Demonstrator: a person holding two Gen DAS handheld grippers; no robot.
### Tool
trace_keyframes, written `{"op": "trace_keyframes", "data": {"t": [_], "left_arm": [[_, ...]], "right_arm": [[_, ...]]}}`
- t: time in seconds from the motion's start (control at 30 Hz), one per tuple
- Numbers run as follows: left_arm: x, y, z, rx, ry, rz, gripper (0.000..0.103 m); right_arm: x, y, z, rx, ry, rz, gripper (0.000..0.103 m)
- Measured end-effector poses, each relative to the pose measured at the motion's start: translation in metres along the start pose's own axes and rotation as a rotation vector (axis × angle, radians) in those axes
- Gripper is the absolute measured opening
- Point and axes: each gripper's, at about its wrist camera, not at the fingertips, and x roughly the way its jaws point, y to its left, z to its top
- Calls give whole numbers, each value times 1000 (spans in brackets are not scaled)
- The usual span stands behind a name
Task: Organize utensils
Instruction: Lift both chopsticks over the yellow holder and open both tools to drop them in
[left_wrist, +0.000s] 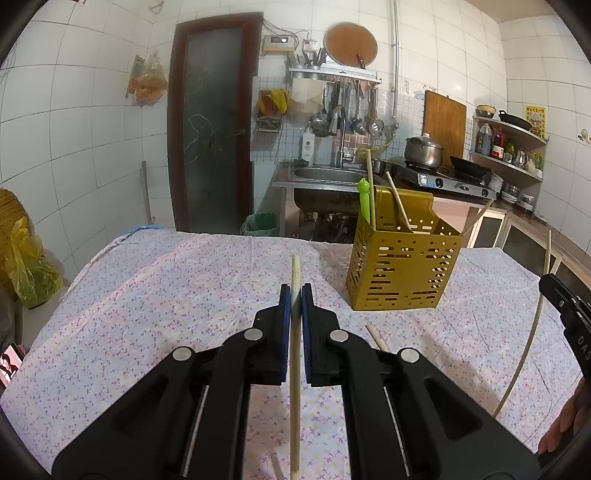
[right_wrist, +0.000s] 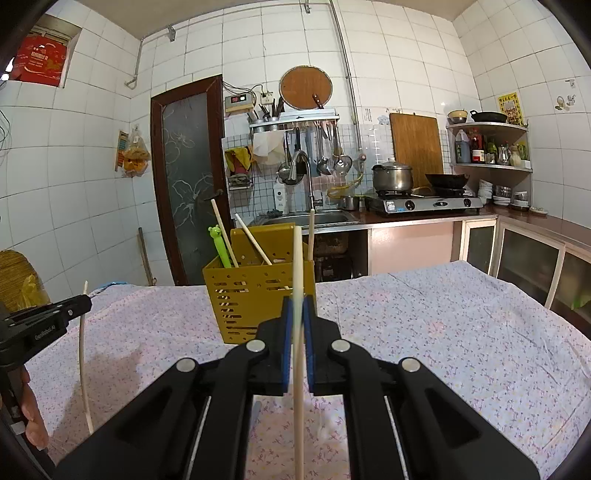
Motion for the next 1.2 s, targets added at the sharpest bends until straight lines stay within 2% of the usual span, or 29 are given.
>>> {"op": "trace_keyframes", "data": {"t": [0.77, 0.93, 1.2], "left_arm": [[-5, 0, 4, -7, -26, -10, 4], [-7, -3, 18, -13, -27, -38, 4], [-5, -25, 74, 5, -115, -87, 4]], "right_arm": [[-7, -1, 6, 12, -34, 6, 6], [-7, 4, 19, -16, -52, -13, 6], [5, 14, 73, -58, -139, -5, 6]]}}
